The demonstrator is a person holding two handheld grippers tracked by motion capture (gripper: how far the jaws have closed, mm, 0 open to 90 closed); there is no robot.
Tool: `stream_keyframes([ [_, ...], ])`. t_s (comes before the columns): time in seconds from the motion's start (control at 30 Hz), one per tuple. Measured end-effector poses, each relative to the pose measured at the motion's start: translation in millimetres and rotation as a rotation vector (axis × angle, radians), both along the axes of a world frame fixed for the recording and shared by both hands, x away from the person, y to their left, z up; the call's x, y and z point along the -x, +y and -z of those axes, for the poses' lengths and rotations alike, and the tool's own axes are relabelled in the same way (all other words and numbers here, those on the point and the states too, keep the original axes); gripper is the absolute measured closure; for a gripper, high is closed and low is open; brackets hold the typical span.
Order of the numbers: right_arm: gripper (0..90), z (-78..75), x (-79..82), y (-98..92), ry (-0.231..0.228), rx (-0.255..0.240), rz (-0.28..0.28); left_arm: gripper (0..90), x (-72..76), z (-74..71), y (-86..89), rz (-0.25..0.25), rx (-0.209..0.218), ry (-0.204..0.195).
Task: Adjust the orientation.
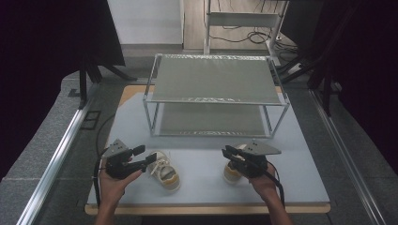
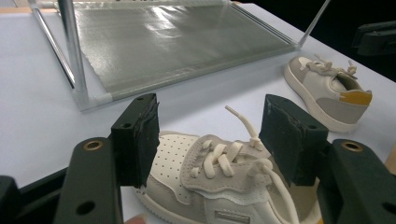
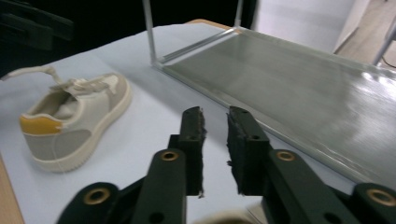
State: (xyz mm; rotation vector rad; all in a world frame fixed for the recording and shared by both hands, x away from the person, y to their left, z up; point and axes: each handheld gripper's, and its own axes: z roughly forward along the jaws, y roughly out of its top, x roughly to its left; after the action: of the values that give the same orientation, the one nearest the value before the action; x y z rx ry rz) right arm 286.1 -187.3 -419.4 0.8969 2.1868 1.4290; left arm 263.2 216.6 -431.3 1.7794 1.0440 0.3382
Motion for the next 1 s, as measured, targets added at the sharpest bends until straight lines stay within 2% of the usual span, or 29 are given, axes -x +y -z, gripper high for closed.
stream_keyframes([
  [0.23, 88.9, 4.3, -0.5, 28.0, 0.016, 0.018, -0.073, 37.4, 0.6, 2.9, -9.3, 0.023, -0.008, 0.006],
  [0.33, 89.5, 10.2, 2.3, 42.2, 0.037, 0.028, -0.107, 37.4, -1.0, 5.8, -13.9, 0.032, -0.019, 0.013],
  [0.43, 89.5, 16.6, 7.3, 58.1, 0.029, 0.061, -0.147, 37.4, -2.1, 8.4, -17.6, 0.037, -0.023, 0.018],
  [0.57, 89.6, 26.0, 13.4, 76.1, 0.041, 0.098, -0.194, 37.1, -2.4, 9.9, -19.7, 0.041, -0.03, 0.023],
  [0.87, 89.6, 48.2, 26.0, 110.7, 0.064, 0.203, -0.292, 37.0, -0.1, 6.1, -13.0, 0.032, -0.016, 0.017],
  [1.0, 89.6, 56.8, 29.7, 122.8, 0.077, 0.228, -0.338, 36.5, 1.4, 3.4, -8.6, 0.022, -0.011, 0.009],
])
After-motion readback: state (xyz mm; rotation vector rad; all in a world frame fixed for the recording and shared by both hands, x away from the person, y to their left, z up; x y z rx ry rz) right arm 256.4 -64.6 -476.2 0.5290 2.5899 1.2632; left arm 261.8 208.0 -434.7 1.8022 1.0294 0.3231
